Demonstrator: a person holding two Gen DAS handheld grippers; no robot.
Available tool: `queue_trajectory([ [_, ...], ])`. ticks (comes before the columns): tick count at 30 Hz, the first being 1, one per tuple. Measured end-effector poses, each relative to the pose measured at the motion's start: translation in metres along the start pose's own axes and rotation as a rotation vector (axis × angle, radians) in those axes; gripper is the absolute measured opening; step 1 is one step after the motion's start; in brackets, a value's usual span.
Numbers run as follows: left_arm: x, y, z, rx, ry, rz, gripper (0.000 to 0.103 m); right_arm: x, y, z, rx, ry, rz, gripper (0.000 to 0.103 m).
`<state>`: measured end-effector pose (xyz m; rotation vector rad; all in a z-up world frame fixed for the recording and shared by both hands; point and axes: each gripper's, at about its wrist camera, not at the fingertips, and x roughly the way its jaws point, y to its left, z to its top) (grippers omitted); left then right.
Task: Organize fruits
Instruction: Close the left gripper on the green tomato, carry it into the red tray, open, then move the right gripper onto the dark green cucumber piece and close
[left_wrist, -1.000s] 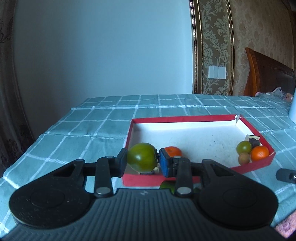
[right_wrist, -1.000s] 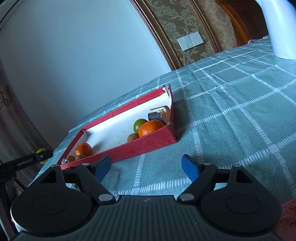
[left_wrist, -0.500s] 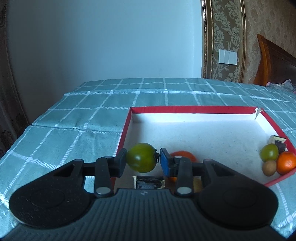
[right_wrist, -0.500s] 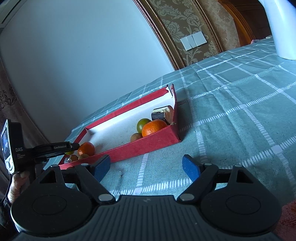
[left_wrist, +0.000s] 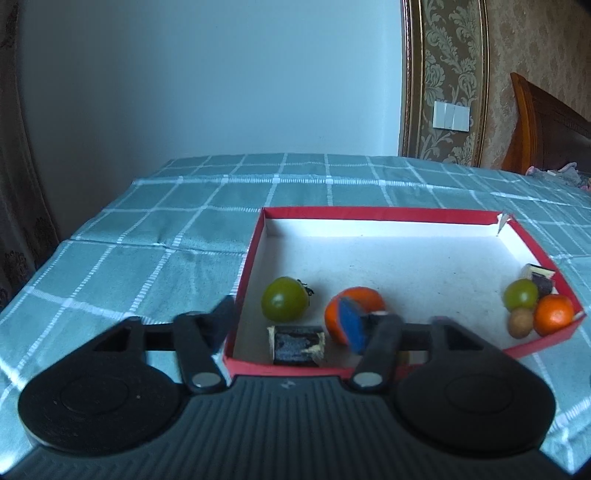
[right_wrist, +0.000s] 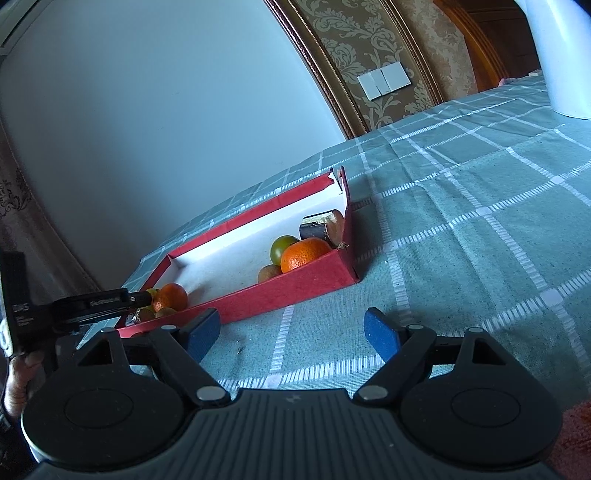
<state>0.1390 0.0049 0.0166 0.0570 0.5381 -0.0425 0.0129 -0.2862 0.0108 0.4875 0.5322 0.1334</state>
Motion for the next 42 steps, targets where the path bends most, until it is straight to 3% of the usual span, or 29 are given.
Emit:
queue_trajectory([
  [1,-0.009,-0.001,-0.002,0.006,-0.017,0.013,0.096,0.000,0.000,0.000,0.000,0.000,-0.001,0.085],
  [2,-0.019,-0.001,-0.004,0.013,-0.040,0.023,0.099,0.000,0.000,0.000,0.001,0.000,-0.001,0.085],
  [5,-0.045,-0.001,-0.013,0.034,-0.079,0.017,0.100,-0.001,-0.001,0.000,0.003,-0.001,-0.005,0.085],
  [12,-0.074,0.014,-0.046,0.001,-0.074,0.017,0.103,0.000,-0.001,0.000,0.005,0.002,-0.014,0.085],
  [19,-0.056,0.031,-0.070,-0.032,-0.006,0.070,0.103,0.002,-0.002,0.000,0.009,0.015,-0.025,0.085],
  [27,-0.044,0.049,-0.069,-0.115,0.072,-0.018,0.103,0.002,-0.001,0.000,0.003,0.021,-0.029,0.088],
  [32,-0.041,0.050,-0.069,-0.131,0.092,-0.026,0.103,0.003,0.001,0.000,-0.014,0.029,-0.038,0.088],
  [37,-0.041,0.050,-0.069,-0.135,0.085,-0.027,0.103,0.008,0.019,-0.002,-0.117,0.068,-0.087,0.089],
  [42,-0.041,0.051,-0.069,-0.148,0.088,-0.021,0.103,0.006,0.047,-0.009,-0.214,0.111,-0.017,0.089],
])
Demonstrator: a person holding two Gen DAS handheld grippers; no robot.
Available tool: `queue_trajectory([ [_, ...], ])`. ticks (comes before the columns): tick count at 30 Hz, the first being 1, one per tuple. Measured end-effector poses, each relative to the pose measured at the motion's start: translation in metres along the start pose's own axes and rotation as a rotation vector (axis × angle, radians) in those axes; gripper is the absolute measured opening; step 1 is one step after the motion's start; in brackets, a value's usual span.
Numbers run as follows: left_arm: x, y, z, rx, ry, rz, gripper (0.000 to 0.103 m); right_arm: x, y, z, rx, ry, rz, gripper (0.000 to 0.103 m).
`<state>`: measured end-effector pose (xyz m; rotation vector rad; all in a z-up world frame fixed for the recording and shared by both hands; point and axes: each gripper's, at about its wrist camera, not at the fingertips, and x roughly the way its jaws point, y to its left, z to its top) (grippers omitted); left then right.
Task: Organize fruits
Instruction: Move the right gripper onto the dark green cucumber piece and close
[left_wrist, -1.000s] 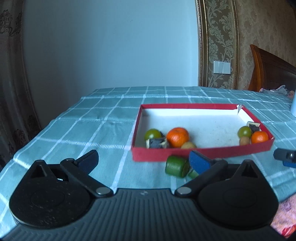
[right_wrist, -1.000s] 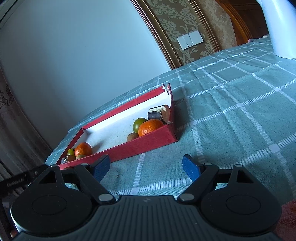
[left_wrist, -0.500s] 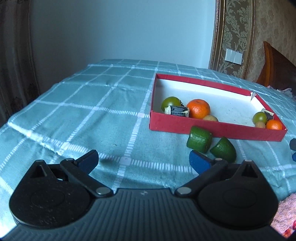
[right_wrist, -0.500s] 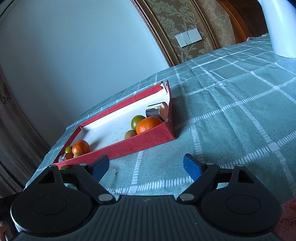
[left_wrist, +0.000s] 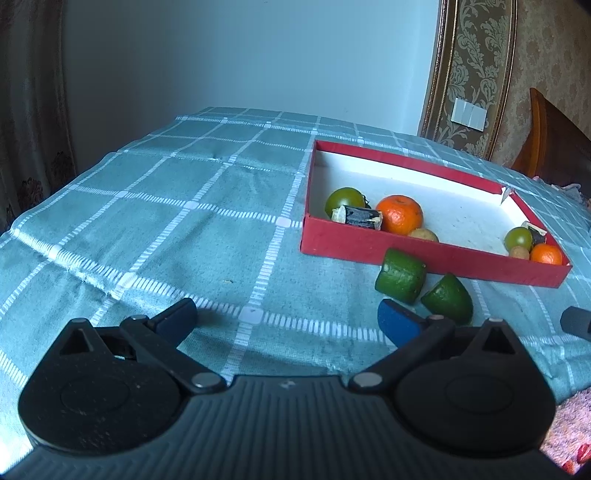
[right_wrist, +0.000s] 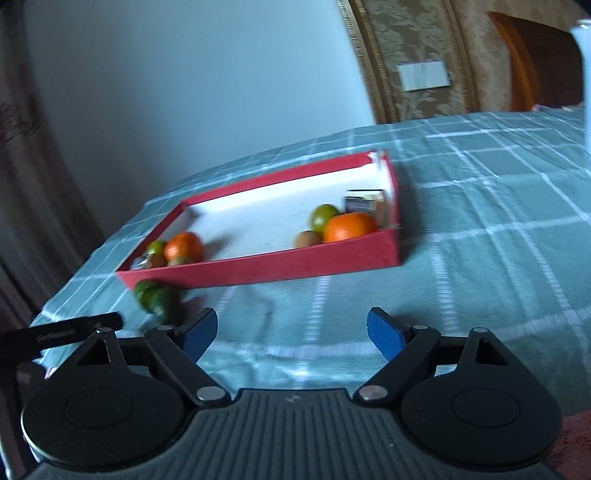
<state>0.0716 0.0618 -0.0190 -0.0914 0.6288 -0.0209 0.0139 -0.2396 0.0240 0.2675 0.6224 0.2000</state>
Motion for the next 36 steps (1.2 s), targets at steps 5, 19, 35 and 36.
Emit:
queue_trajectory([
  [5,0.000,0.001,0.000,-0.004,0.000,-0.002,0.103,-0.006,0.033,0.002,-0.131,-0.019,0.042,0.089],
  [19,0.000,0.005,0.001,-0.034,-0.005,0.003,0.103,0.010,0.088,0.004,-0.457,-0.033,0.070,0.088],
  [35,-0.001,0.007,0.001,-0.055,-0.012,0.001,0.103,0.063,0.106,0.004,-0.544,0.098,0.119,0.052],
  [36,-0.001,0.007,0.001,-0.055,-0.012,0.001,0.103,0.066,0.107,0.005,-0.544,0.106,0.121,0.049],
])
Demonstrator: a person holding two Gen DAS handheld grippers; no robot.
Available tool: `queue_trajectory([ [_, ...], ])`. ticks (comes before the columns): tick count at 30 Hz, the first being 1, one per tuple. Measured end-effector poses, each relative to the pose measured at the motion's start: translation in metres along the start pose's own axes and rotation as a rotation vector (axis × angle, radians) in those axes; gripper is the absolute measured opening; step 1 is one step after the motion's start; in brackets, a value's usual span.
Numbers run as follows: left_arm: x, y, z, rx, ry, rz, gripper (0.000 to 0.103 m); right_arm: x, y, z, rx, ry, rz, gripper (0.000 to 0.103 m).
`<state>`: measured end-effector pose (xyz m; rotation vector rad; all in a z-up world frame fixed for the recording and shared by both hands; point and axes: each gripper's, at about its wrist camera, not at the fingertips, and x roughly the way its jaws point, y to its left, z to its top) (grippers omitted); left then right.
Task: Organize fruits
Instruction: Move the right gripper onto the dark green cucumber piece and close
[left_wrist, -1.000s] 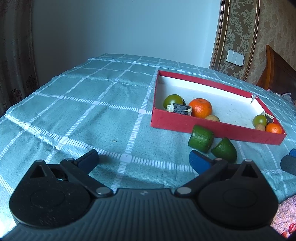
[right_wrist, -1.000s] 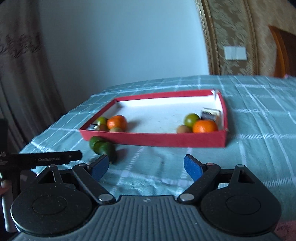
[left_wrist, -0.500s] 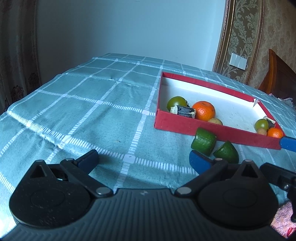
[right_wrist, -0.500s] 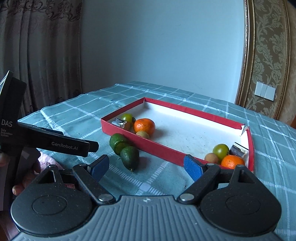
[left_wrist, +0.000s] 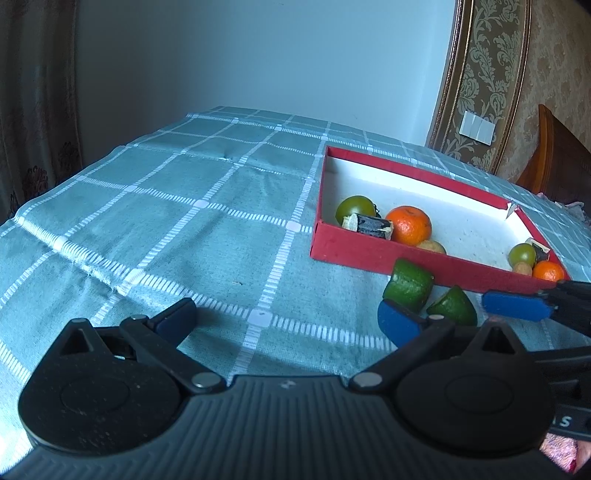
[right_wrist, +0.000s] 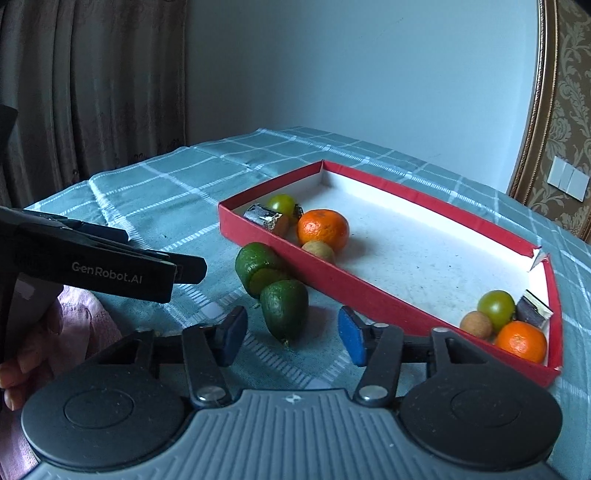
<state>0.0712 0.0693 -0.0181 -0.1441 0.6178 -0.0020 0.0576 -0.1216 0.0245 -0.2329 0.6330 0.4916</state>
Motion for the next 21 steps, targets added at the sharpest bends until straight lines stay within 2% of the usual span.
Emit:
queue_trajectory([
  [4,0.000,0.000,0.000,-0.001,0.000,0.000,0.103,0.010,-0.001,0.003,0.004,0.018,0.011,0.046],
  [9,0.000,0.001,0.000,-0.002,0.000,-0.001,0.103,0.014,-0.004,0.004,0.030,0.032,0.040,0.035],
  [13,0.000,0.000,0.000,-0.004,-0.001,-0.002,0.103,0.015,-0.005,0.003,0.053,0.029,0.041,0.033],
  [14,0.000,0.001,0.000,-0.004,-0.001,-0.002,0.103,0.015,-0.005,0.003,0.053,0.028,0.039,0.029],
  [21,0.000,0.001,0.000,-0.003,0.000,-0.001,0.103,0.011,-0.002,0.002,0.065,0.014,0.016,0.028],
])
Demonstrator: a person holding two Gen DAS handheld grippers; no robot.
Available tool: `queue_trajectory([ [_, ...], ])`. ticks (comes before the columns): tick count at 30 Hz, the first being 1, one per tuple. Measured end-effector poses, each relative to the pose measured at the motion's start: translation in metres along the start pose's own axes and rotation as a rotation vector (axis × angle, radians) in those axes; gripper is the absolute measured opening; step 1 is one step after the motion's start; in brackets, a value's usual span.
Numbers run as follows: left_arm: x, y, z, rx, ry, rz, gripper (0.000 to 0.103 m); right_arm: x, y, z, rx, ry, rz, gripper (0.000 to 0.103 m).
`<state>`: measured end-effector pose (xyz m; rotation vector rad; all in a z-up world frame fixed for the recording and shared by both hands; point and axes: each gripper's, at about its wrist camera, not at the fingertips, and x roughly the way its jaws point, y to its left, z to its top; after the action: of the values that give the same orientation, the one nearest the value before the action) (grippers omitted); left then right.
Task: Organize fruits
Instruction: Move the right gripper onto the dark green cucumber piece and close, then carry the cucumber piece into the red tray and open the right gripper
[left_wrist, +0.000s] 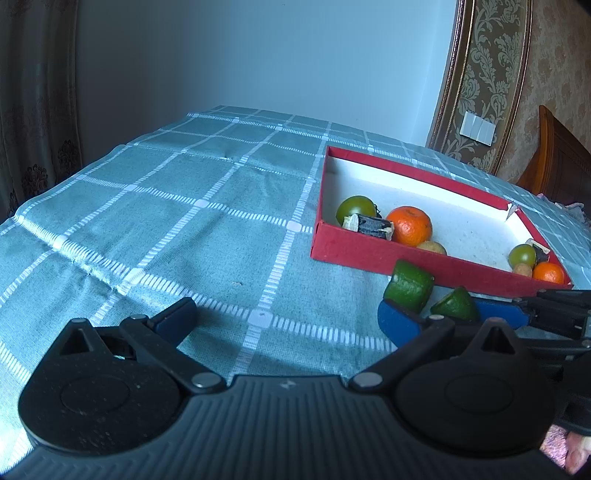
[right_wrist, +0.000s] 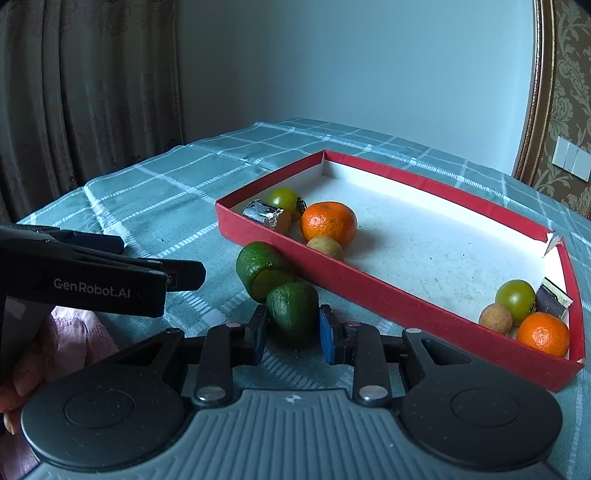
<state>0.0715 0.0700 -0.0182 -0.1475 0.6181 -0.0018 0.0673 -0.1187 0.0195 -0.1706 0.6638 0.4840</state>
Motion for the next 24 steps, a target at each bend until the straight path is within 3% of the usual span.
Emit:
queue_trajectory([
  [9,-0.001,-0.001,0.000,0.010,-0.011,-0.023,0.103,-0.050,-0.032,-0.012,0.115,-0.079,-0.033,0.028],
  [13,-0.002,-0.005,-0.001,0.035,-0.015,-0.026,0.103,-0.064,-0.059,-0.012,0.202,-0.120,-0.108,0.028],
  [17,-0.002,-0.009,-0.001,0.059,-0.008,-0.034,0.103,-0.064,-0.076,-0.004,0.269,-0.143,-0.141,0.028],
  [24,0.000,-0.011,-0.001,0.081,0.002,-0.031,0.103,-0.046,-0.084,0.007,0.259,-0.141,-0.202,0.028],
])
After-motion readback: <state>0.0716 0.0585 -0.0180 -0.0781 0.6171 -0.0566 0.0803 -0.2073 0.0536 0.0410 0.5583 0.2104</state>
